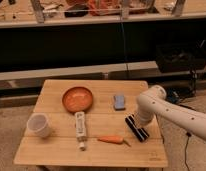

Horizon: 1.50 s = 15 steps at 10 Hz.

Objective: Push the eraser across the table

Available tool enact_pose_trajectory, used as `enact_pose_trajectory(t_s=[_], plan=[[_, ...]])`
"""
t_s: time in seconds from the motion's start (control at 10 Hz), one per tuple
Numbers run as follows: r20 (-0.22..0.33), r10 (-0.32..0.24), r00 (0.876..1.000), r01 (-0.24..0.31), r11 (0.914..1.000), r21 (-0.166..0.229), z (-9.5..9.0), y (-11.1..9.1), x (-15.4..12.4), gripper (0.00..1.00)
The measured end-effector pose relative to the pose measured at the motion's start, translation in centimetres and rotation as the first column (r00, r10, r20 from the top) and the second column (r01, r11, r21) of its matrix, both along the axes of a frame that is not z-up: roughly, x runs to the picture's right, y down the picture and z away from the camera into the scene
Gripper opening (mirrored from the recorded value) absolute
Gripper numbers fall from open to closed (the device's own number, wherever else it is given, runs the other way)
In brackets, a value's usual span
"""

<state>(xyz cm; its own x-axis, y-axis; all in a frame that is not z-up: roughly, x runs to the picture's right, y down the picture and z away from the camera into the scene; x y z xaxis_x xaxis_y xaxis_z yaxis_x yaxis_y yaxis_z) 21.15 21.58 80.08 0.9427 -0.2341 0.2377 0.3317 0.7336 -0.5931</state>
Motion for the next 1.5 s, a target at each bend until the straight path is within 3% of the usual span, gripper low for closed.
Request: enact_pose_trajectory(t_s=[1.5], plan=[[0.013, -0.001, 1.0, 0.001, 0.9997, 0.026, -0.34, 0.6, 0.48, 0.01]])
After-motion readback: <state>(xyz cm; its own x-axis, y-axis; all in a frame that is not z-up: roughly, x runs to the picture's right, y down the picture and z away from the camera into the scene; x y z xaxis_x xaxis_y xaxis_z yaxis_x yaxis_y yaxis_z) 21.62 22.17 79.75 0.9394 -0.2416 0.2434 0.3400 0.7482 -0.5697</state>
